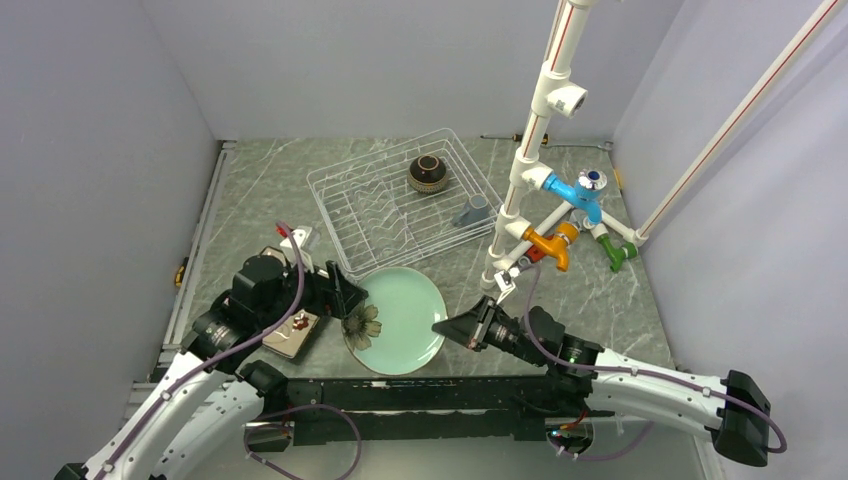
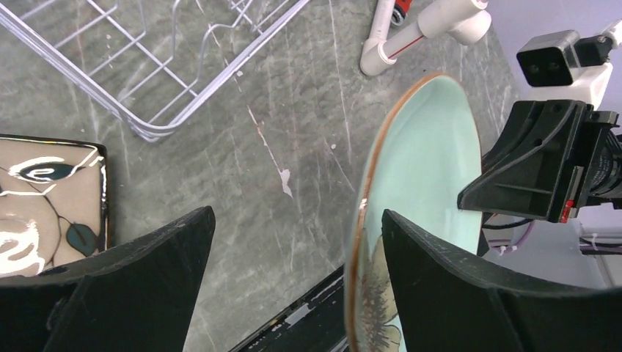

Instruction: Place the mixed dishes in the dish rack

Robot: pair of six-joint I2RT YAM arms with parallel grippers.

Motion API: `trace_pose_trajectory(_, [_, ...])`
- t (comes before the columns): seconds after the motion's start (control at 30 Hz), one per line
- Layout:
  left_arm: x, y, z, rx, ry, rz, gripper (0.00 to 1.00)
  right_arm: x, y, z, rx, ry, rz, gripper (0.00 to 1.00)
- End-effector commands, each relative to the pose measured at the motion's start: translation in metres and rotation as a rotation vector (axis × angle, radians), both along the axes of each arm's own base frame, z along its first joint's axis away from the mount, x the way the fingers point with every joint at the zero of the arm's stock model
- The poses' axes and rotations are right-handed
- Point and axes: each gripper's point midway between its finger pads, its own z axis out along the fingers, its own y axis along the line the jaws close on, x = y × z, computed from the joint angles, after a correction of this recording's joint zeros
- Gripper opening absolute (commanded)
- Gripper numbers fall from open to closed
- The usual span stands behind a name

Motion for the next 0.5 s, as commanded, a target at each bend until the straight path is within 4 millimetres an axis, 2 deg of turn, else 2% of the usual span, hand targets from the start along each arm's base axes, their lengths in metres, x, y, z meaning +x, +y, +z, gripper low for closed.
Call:
trace_pose_trajectory(0.0, [-0.005,-0.011,0.017,-0.101,-0.025,-0.033,0.87,-0.001,-0.002,0.090,0.286,-0.162,0.003,0.00])
trace_pose_trajectory(0.2, [-0.023,-0.027,0.032,-0.256,-0.022,-0.124,0.78,0.000,-0.005,0.090,0.298,-0.172,-0.011,0.00])
trace_pose_trajectory(0.27, [-0.029,-0.032,0.035,-0.296,-0.004,-0.152,0.71,0.001,-0.007,0.091,0.303,-0.178,-0.022,0.00])
trace_pose_trajectory(0.37, [-0.032,-0.031,0.036,-0.331,0.014,-0.141,0.61,0.004,-0.010,0.090,0.295,-0.182,-0.047,0.00])
trace_pose_trajectory(0.47, [-0.030,-0.024,0.036,-0.349,0.010,-0.086,0.59,0.009,-0.013,0.088,0.293,-0.175,-0.079,0.00])
